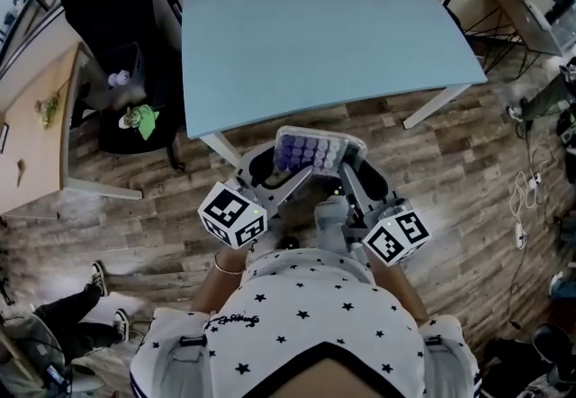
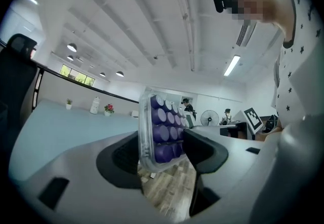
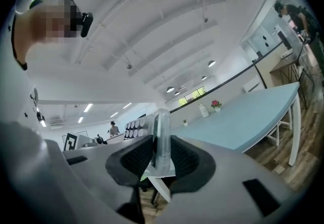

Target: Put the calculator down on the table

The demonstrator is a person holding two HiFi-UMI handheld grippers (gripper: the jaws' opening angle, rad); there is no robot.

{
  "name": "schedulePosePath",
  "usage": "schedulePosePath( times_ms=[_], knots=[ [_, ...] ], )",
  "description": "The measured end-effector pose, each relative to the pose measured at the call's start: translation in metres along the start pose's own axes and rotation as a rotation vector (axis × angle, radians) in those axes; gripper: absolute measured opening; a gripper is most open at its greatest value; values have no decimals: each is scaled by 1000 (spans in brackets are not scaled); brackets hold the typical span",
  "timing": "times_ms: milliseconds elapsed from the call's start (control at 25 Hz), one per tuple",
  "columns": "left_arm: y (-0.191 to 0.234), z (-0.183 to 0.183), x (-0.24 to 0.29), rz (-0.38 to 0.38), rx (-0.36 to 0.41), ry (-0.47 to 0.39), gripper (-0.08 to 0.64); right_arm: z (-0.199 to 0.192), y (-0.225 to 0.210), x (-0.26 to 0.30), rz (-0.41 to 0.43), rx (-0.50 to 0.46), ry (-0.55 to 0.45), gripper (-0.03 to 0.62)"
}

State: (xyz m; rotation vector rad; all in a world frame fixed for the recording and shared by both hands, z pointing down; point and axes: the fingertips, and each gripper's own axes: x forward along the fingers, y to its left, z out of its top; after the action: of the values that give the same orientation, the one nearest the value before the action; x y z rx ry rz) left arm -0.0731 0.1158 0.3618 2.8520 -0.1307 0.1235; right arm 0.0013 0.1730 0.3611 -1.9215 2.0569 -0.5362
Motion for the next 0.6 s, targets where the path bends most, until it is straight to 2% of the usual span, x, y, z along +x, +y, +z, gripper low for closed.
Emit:
schedulePosePath(
  times_ms=[600],
  knots=[
    [64, 20, 67, 236, -30, -16, 267, 33, -72, 85, 188, 27, 113, 94]
  ],
)
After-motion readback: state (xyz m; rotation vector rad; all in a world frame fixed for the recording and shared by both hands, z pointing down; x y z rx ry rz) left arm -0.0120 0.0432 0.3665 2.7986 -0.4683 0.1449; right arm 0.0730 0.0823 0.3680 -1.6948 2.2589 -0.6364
